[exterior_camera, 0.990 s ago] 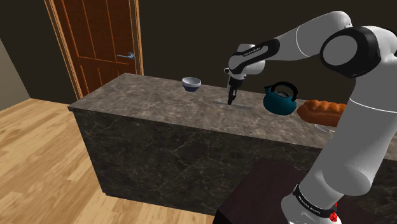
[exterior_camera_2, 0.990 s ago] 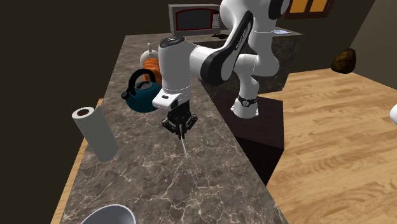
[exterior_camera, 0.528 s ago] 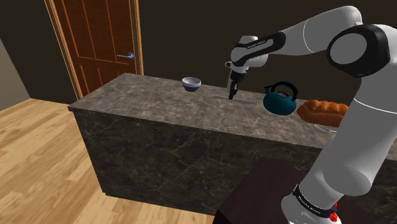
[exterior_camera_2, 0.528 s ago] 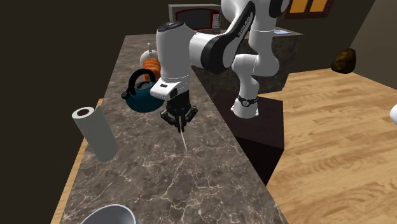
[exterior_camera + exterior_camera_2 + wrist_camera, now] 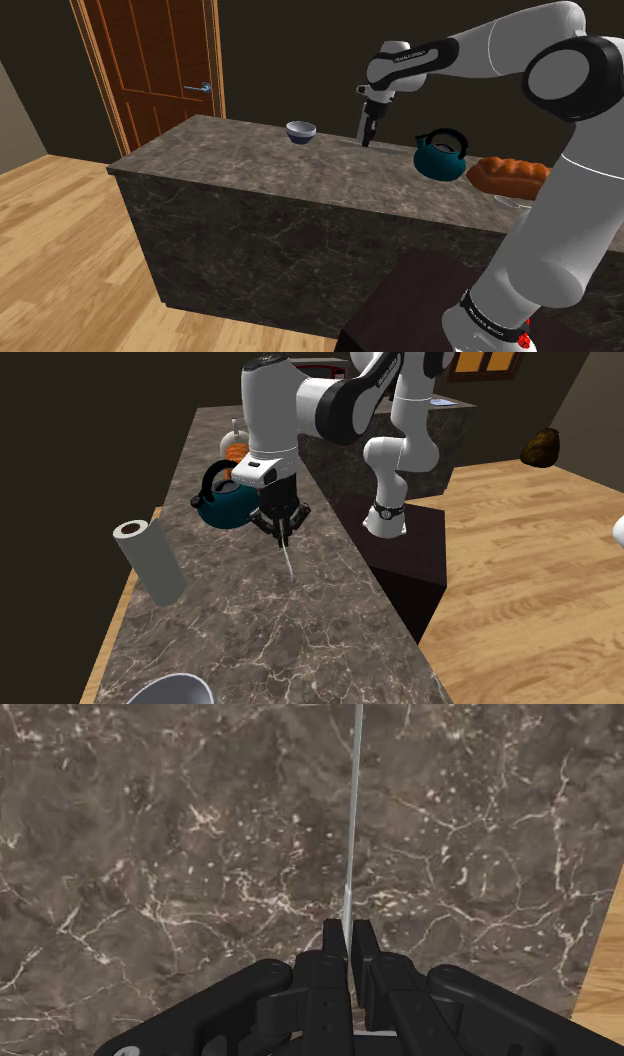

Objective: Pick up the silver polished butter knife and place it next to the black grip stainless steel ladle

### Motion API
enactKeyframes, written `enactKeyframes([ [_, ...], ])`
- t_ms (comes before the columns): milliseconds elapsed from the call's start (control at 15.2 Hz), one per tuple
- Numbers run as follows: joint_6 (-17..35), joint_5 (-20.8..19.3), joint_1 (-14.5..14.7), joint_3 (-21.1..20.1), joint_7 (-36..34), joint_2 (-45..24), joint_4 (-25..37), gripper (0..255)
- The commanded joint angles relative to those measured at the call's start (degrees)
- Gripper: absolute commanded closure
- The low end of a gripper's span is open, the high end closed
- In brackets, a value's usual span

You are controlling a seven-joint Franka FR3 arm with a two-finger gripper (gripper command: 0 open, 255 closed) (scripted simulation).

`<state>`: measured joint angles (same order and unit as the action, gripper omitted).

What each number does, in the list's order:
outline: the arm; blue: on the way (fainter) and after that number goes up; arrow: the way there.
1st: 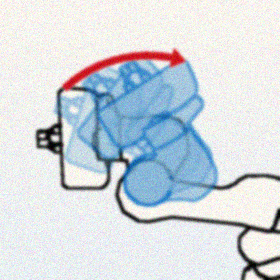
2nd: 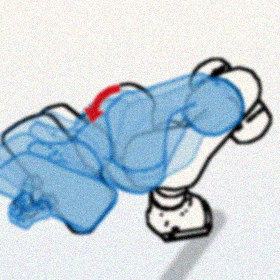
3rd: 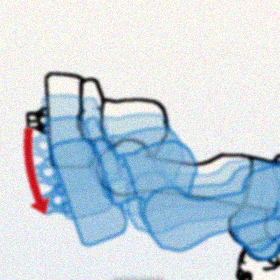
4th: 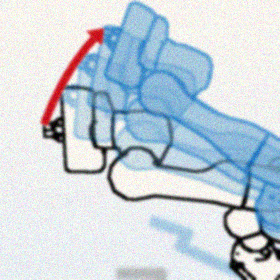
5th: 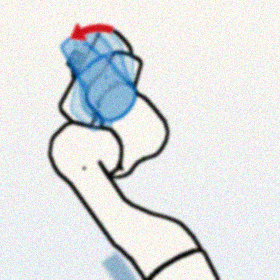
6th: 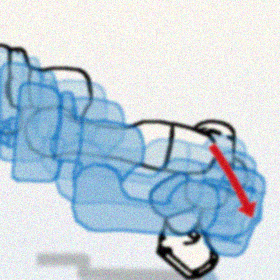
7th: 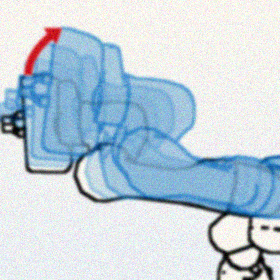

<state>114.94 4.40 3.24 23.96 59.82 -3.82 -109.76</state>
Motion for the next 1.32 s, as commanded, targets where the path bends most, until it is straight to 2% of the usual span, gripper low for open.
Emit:
enactKeyframes([
  [0, -0.3, -0.8, -0.3, 0.4, 0.5, 1.8, -1.4, 255],
  [594, 1.0, -7.5, -4.8, 4.3, 5.7, 15.4, -15.1, 255],
  [1254, -0.8, -15.3, -12.2, 9.8, 13.7, 27.3, -23.8, 255],
])
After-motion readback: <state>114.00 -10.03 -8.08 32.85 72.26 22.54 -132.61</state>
